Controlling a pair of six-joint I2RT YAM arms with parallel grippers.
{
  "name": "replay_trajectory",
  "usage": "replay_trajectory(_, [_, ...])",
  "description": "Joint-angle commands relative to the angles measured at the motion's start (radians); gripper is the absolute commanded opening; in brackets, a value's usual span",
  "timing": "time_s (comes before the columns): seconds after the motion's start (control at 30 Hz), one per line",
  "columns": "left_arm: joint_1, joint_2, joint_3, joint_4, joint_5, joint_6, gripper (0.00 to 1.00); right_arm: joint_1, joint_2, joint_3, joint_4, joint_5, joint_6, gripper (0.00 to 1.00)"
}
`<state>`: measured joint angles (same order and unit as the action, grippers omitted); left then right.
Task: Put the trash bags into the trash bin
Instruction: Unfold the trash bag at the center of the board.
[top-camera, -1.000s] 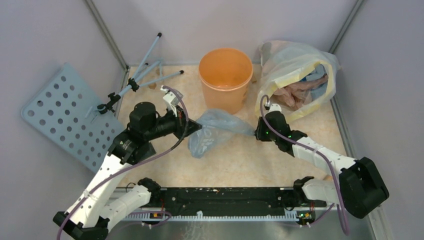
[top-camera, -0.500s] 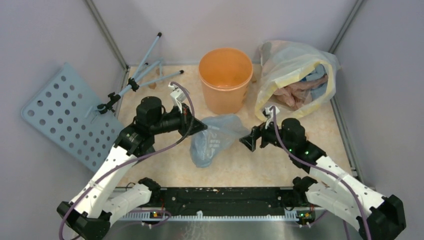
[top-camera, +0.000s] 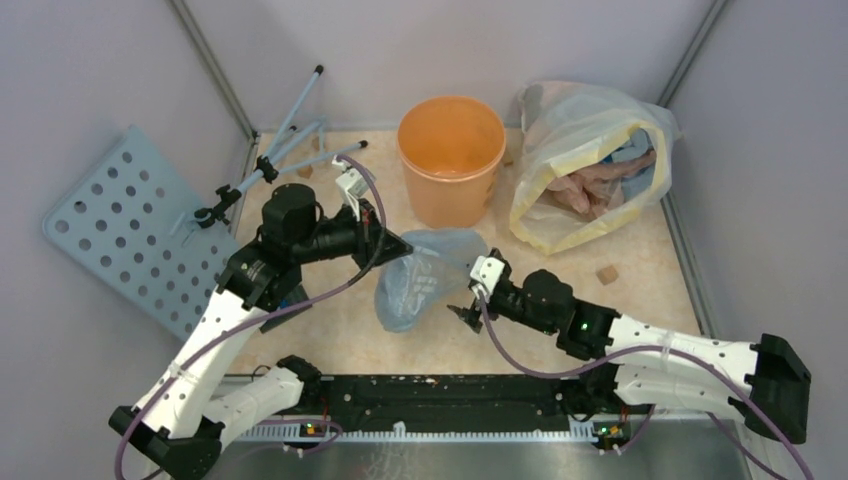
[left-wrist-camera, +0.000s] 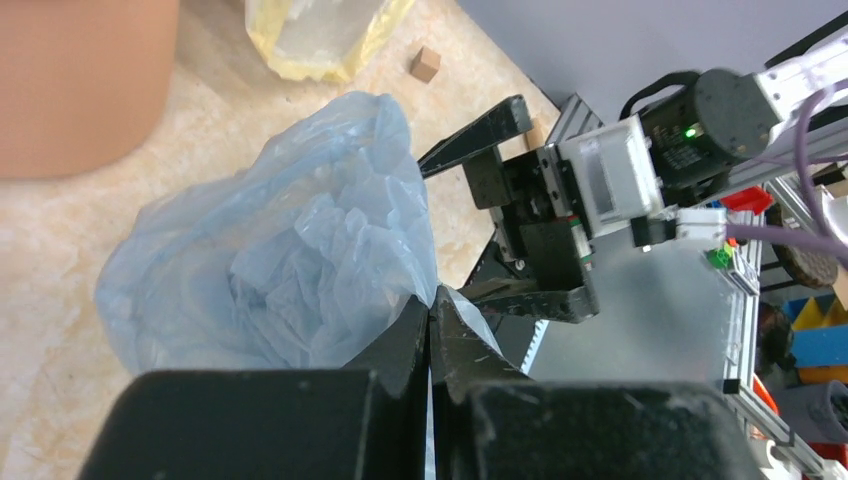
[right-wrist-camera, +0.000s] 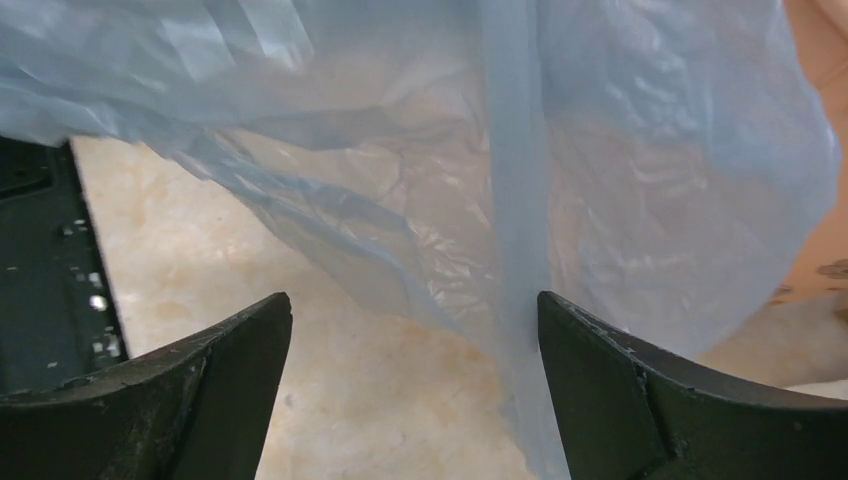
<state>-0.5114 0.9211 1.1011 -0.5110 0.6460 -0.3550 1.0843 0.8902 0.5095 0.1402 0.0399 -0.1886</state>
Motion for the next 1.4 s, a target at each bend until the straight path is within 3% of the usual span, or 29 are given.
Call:
replay_trajectory(0.0, [0.004, 0.003, 0.086, -0.031, 0.007, 0.039, 0.0, 0.012, -0.008, -0.05, 0.194, 0.13, -0.18, 0.91])
replay_trajectory(0.23, [0.004, 0.03, 0.106, -0.024, 0.101, 0.024, 0.0, 0.012, -0.011, -0.082, 0.341, 0.146, -0.297, 0.71])
replay_trajectory(0.47, [0.005, 0.06, 0.137, -0.014, 0.12, -0.001, 0.0, 0.03, -0.011, -0.1, 0.403, 0.067, -0.364, 0.75])
replay_trajectory(0.53, [0.004, 0.072, 0.146, -0.009, 0.119, -0.008, 0.0, 0.041, -0.009, -0.102, 0.403, 0.056, -0.398, 0.67])
replay_trajectory(0.63, [0.004, 0.09, 0.157, 0.002, 0.126, -0.02, 0.0, 0.042, -0.003, -0.073, 0.357, 0.05, -0.398, 0.32])
replay_trajectory(0.77, [0.005, 0.112, 0.158, 0.023, 0.095, -0.036, 0.01, 0.042, -0.003, -0.039, 0.305, 0.065, -0.341, 0.05])
replay_trajectory(0.8, [0.005, 0.121, 0.158, 0.029, 0.074, -0.037, 0.02, 0.042, -0.004, -0.016, 0.277, 0.085, -0.289, 0.0])
replay_trajectory(0.93, [0.013, 0.2, 0.191, 0.032, -0.012, -0.033, 0.05, 0.04, 0.024, 0.105, 0.059, 0.086, -0.151, 0.0])
replay_trajectory(1.03, [0.028, 0.266, 0.202, 0.074, -0.034, -0.041, 0.16, 0.041, 0.021, 0.173, -0.074, 0.073, -0.024, 0.0])
replay_trajectory(1.17, [0.066, 0.311, 0.19, 0.187, 0.031, -0.061, 0.56, 0.018, -0.014, 0.218, -0.191, 0.146, 0.205, 0.0])
replay_trajectory(1.23, [0.088, 0.306, 0.19, 0.206, 0.006, -0.064, 0.75, -0.041, -0.013, 0.254, -0.267, 0.087, 0.294, 0.0])
replay_trajectory(1.37, [0.137, 0.256, 0.173, 0.191, -0.075, -0.043, 0.89, -0.17, 0.054, 0.349, -0.412, -0.052, 0.442, 0.0])
